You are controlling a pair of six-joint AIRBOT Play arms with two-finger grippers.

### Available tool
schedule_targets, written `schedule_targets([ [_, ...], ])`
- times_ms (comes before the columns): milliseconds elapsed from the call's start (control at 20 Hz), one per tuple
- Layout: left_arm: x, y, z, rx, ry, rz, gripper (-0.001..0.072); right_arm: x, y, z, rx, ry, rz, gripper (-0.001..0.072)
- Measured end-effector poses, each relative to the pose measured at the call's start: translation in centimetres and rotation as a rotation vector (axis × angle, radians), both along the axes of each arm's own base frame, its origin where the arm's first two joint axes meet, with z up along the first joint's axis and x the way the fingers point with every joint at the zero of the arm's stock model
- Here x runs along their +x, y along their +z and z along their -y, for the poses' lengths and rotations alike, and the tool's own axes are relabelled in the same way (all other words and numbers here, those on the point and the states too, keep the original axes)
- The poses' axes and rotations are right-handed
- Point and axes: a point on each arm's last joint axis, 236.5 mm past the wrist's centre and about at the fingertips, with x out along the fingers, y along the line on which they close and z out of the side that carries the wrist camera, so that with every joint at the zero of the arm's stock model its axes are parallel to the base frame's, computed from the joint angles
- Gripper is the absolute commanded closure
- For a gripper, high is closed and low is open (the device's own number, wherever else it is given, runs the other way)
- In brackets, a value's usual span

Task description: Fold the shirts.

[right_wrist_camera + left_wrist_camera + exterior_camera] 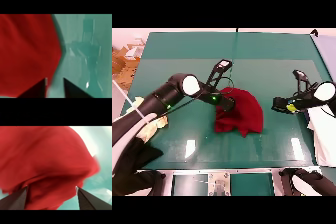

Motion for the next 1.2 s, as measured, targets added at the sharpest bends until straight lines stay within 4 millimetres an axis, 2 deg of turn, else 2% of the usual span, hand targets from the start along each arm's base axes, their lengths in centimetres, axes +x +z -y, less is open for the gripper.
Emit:
schedule_targets([
  [50, 0.4, -0.2, -1.0, 0.012, 0.019, -0.022, -0.0001, -0.1, 0.0, 0.9, -0.001, -0.014, -0.008, 0.0358],
  [150, 2.0, -1.0, -4.5, 0.052, 0.091, -0.076, -0.0001, -0.2, 0.0, 2.5, 0.023, -0.05, -0.019, 0.0275],
  [250, 3.1, -2.3, -8.3, 0.084, 0.173, -0.147, -0.0001, -0.2, -0.4, 3.3, 0.073, -0.074, -0.033, 0.0273],
  [300, 3.2, -3.3, -10.0, 0.091, 0.214, -0.193, -0.0002, -0.1, -0.8, 3.5, 0.104, -0.082, -0.042, 0.0273],
  [400, 1.9, -5.3, -11.3, 0.063, 0.259, -0.309, -0.0002, 0.2, -2.0, 3.4, 0.176, -0.09, -0.071, 0.0274],
  [550, -0.5, -8.6, -10.4, -0.004, 0.274, -0.411, -0.0002, 1.4, -4.7, 2.5, 0.289, -0.091, -0.12, 0.0273],
  [850, -3.3, -13.2, -4.8, -0.141, 0.297, -0.464, 0.0001, 3.1, -9.7, -1.2, 0.511, -0.068, -0.206, 0.0275],
  [900, -3.9, -13.9, -3.8, -0.151, 0.292, -0.484, 0.0065, 3.2, -10.1, -1.8, 0.524, -0.057, -0.212, 0.0291],
  [950, -4.6, -14.4, -2.9, -0.167, 0.289, -0.513, 0.03, 3.2, -10.5, -2.5, 0.537, -0.044, -0.219, 0.0326],
  [1000, -5.1, -15.0, -2.4, -0.165, 0.285, -0.529, 0.0615, 3.2, -10.8, -3.0, 0.543, -0.029, -0.223, 0.0399],
  [1050, -5.7, -15.6, -2.4, -0.151, 0.271, -0.543, 0.0684, 3.2, -11.0, -3.6, 0.546, -0.019, -0.224, 0.0513],
  [1100, -5.8, -15.7, -2.2, -0.154, 0.262, -0.545, 0.0684, 3.2, -11.2, -4.0, 0.548, -0.007, -0.225, 0.0704],
  [1200, -5.8, -15.2, -2.3, -0.162, 0.235, -0.562, 0.0685, 3.3, -11.2, -4.8, 0.557, 0.021, -0.218, 0.0698],
])
